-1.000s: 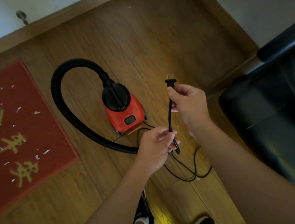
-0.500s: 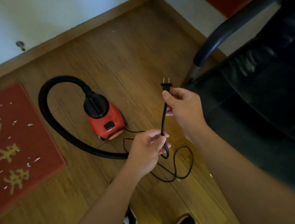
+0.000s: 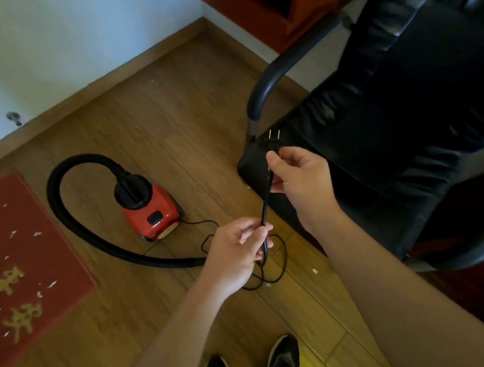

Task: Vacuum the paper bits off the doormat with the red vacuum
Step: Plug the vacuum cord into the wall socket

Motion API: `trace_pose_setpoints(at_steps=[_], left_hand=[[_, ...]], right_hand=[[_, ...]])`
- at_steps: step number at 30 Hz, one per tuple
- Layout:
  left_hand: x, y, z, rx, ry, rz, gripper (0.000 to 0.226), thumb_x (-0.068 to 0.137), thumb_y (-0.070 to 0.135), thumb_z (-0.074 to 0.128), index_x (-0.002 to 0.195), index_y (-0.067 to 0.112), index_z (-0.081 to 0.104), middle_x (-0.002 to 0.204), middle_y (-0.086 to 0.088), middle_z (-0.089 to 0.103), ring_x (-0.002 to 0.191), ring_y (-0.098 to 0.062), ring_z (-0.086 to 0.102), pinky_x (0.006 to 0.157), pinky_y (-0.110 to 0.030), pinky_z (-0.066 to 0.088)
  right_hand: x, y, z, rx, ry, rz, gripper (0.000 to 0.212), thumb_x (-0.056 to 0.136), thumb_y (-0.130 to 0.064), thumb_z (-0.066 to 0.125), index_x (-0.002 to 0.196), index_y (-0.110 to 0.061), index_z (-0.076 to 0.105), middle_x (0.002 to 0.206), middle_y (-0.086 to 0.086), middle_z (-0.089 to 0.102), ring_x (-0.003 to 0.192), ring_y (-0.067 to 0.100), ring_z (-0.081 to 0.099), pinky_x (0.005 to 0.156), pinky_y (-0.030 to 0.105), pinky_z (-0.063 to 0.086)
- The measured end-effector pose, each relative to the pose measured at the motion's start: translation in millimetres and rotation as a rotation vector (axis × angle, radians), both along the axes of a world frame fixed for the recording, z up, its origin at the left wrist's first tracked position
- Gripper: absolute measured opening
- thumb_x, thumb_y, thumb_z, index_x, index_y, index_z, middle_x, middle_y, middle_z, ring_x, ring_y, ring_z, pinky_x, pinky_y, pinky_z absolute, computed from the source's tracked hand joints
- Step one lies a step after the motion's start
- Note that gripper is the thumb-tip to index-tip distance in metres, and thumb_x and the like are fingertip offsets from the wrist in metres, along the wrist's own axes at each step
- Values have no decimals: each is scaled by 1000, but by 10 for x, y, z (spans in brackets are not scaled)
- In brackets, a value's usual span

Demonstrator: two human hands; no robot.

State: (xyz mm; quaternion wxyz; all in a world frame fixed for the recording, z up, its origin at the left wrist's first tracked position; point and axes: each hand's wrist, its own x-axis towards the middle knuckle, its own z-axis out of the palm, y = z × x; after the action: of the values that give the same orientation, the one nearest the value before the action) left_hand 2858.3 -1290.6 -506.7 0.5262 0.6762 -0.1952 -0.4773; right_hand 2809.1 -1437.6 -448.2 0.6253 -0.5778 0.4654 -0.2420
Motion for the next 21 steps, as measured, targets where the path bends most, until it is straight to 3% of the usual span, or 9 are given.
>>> trace_pose_setpoints(at_steps=[4,9,12,14,18,21], left_hand=[[-155,77,209,-32,-34,-96,15,101,21,59,99,28,72,81,5,73,83,-13,69,69,-28,52],[-341,241,528,-99,-45,-256,15,102,20,56,101,24,71,78,6,69,82,-14,64,70,-25,50],[-449,323,759,-127,-113,-353,16,103,21,54,103,26,70,78,9,69,80,-10,65,69,-21,52],[-538,346,891,-145,-133,-400,16,103,22,55,105,26,70,80,9,70,82,-7,67,72,-25,55],[-860,298,1077,-168,-110,-489,15,101,23,56,105,26,70,81,7,69,84,-20,66,81,-44,58],[-1246,209,1143,-178,-89,-556,14,101,22,57,105,25,70,81,5,69,82,-15,66,78,-37,58]], right_hand=[[-296,118,211,-33,18,-92,2,95,-25,69,96,-24,70,81,4,69,71,10,67,64,24,61],[-667,377,517,-94,-39,-191,2,95,-24,68,95,-26,69,79,1,66,68,7,63,64,21,58],[-871,518,684,-115,-78,-260,9,96,-24,67,101,-18,71,81,1,65,66,4,62,64,20,57],[-1020,575,782,-115,-101,-311,15,96,-24,67,108,-15,71,81,-1,65,67,3,62,65,20,57],[-1441,606,892,-138,-118,-394,21,96,-27,66,113,-15,71,85,-5,68,77,6,65,70,21,58],[-1885,576,933,-136,-109,-471,22,96,-28,67,113,-15,72,86,-5,70,82,10,67,72,23,56]])
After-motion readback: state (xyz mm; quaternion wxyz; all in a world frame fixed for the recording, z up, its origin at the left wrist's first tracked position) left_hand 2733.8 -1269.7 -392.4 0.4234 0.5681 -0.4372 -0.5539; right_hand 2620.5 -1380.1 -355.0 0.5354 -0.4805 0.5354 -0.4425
